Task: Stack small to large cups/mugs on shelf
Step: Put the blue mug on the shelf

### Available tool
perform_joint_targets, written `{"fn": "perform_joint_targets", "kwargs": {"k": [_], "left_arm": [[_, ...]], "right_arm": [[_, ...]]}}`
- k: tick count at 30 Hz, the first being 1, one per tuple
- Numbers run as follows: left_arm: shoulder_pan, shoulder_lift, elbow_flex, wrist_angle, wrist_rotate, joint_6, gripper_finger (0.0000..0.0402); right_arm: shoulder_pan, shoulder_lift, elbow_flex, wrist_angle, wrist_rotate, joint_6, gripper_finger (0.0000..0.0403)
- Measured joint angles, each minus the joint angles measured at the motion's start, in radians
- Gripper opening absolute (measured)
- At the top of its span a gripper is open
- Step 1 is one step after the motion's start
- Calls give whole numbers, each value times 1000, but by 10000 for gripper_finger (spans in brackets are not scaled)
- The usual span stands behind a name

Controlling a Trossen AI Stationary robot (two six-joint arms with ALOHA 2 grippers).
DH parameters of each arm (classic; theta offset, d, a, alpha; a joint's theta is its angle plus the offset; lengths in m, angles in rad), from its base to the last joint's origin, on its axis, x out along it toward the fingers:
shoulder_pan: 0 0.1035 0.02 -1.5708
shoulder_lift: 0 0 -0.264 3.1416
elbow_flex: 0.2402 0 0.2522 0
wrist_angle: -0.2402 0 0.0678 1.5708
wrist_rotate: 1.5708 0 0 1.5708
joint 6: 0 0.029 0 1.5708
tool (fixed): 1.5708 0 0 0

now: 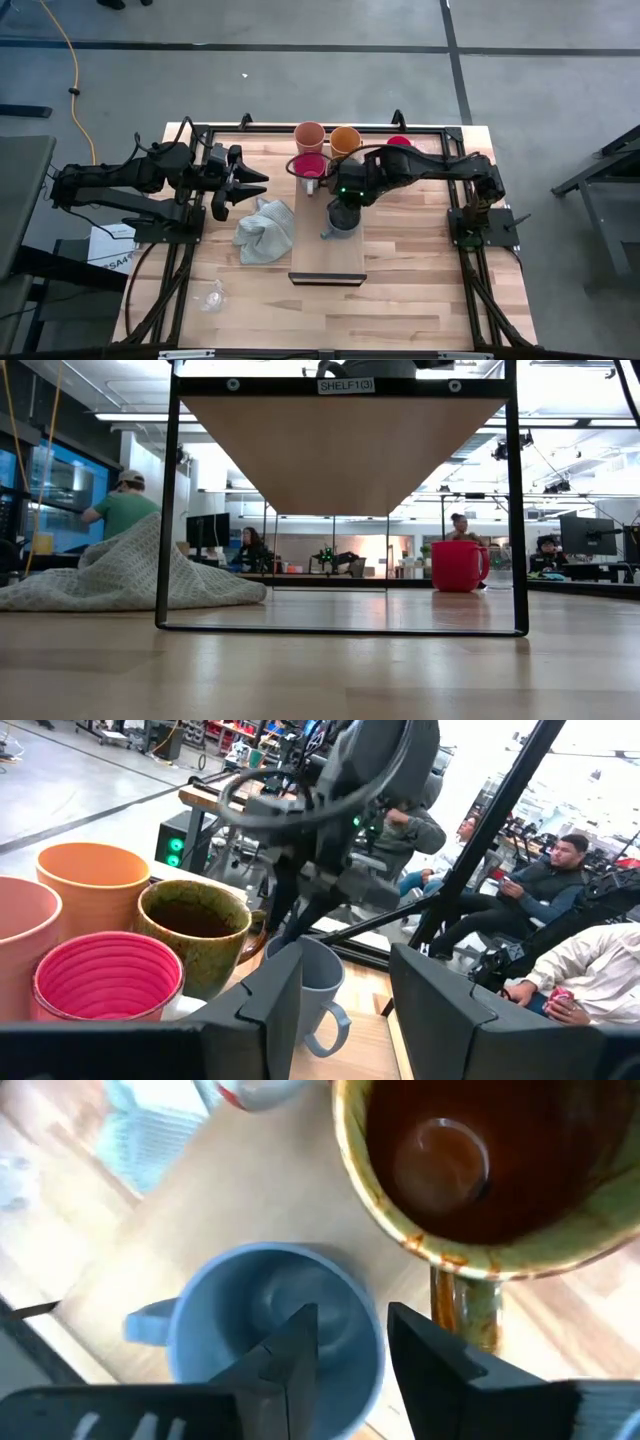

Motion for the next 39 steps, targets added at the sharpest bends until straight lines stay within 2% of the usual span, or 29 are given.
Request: {"fn": "perform_joint_targets", "kwargs": {"k": [6, 9, 12, 15, 18, 20, 22, 26, 29, 39], "left_arm": [[0, 0, 0, 0, 0, 0, 140], [0, 0, 0, 0, 0, 0, 140], [0, 0, 0, 0, -8, 0, 140], [0, 0, 0, -1, -15, 0, 140], [0, 0, 0, -1, -15, 0, 140], [0, 0, 0, -1, -15, 0, 140], [0, 0, 0, -1, -15, 0, 140], [0, 0, 0, -2, -15, 0, 140], [0, 0, 0, -2, -14, 0, 140], [0, 0, 0, -3, -14, -2, 140]], "right_arm": [[49, -2, 86, -64, 48, -121, 113], [110, -13, 73, -78, 57, -154, 97], [183, -54, 7, -83, 76, -145, 56], [251, -143, -139, -73, 118, -59, 10], [303, -255, -340, -20, 155, 65, 14], [324, -326, -494, 76, 198, 142, 10], [333, -395, -643, 252, 221, 164, 3], [334, -484, -879, 627, 294, 123, 2], [321, -516, -984, 827, 328, 72, 1], [255, -519, -1084, 929, 353, -18, 0]]}}
